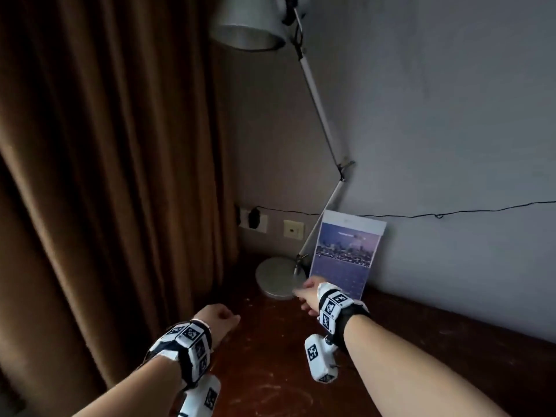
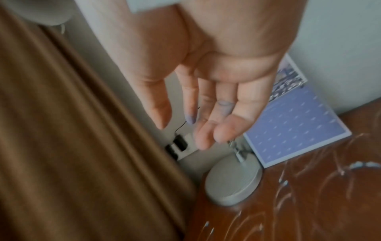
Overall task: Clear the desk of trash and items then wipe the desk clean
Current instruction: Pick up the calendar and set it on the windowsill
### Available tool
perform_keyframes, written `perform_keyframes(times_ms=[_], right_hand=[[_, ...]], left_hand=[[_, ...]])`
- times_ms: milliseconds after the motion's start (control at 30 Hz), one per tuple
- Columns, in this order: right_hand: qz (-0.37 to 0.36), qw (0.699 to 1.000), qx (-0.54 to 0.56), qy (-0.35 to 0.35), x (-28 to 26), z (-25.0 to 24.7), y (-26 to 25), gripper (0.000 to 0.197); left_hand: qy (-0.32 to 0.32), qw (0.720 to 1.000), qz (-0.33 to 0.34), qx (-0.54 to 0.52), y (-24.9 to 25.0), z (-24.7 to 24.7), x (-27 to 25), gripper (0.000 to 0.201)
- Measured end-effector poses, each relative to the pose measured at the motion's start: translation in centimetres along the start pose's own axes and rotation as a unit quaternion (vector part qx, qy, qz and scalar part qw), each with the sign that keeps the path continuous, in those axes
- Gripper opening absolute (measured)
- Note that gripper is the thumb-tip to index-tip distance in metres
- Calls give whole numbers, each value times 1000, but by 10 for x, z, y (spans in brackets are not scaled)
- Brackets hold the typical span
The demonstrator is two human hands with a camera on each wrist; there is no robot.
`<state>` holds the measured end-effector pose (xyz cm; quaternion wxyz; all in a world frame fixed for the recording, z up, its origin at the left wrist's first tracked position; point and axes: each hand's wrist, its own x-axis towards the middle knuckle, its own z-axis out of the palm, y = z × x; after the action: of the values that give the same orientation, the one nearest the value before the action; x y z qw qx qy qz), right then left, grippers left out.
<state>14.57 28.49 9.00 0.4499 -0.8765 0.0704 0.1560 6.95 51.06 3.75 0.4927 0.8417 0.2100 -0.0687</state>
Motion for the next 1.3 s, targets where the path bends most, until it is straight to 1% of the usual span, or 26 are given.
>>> perform_keyframes(times_ms=[100, 200, 300, 400, 500, 533, 567, 633, 667, 700, 733, 800, 900, 1000, 1067, 1100, 1167, 1233, 1300], right_hand=[[24, 997, 18, 64, 54, -63, 14, 22], [32, 994, 7, 109, 107, -120, 30, 34], [44, 986, 37, 156, 122, -159, 29, 37], [41, 978, 42, 199, 134, -183, 28, 56], [37, 976, 43, 209, 144, -197, 33, 62], [40, 977, 43, 204, 149, -202, 35, 64], [41, 979, 45, 194, 149, -202, 36, 66], [38, 983, 53, 174, 158, -207, 42, 69], [34, 984, 59, 163, 161, -208, 44, 70], [31, 985, 65, 154, 164, -209, 46, 70], [27, 987, 65, 144, 165, -209, 47, 69], [15, 990, 58, 130, 169, -210, 50, 63], [-6, 988, 75, 135, 173, -210, 52, 50], [-12, 981, 80, 174, 174, -206, 56, 37], [-15, 973, 86, 212, 172, -202, 59, 30], [-19, 970, 93, 225, 169, -199, 61, 27], [-32, 963, 99, 247, 161, -194, 62, 23], [-47, 956, 93, 274, 149, -193, 60, 20], [-69, 949, 88, 295, 132, -193, 53, 18]], left_hand=[[-19, 1000, 3, 16, 33, 31, 28, 19], [-31, 999, 12, 22, 70, 61, 61, 18], [-27, 999, 22, 33, 114, 88, 89, 16], [-38, 998, 32, 30, 160, 111, 111, 12], [-47, 997, 39, 46, 202, 130, 130, 15], [-50, 996, 42, 57, 216, 138, 140, 20], [-48, 996, 40, 63, 224, 141, 146, 31], [-43, 997, 32, 53, 243, 155, 165, 59], [-40, 998, 31, 48, 252, 160, 170, 68], [-38, 997, 38, 46, 260, 167, 175, 74], [-33, 997, 48, 48, 268, 170, 177, 75], [-28, 997, 68, 27, 280, 176, 181, 70], [-17, 996, 82, 32, 281, 182, 190, 68], [2, 995, 100, 16, 276, 181, 186, 62], [18, 994, 105, -2, 275, 177, 180, 51], [34, 993, 114, 13, 274, 175, 176, 43], [62, 986, 133, 77, 270, 167, 166, 32], [69, 979, 151, 121, 262, 158, 153, 28], [71, 976, 163, 129, 253, 144, 134, 26]])
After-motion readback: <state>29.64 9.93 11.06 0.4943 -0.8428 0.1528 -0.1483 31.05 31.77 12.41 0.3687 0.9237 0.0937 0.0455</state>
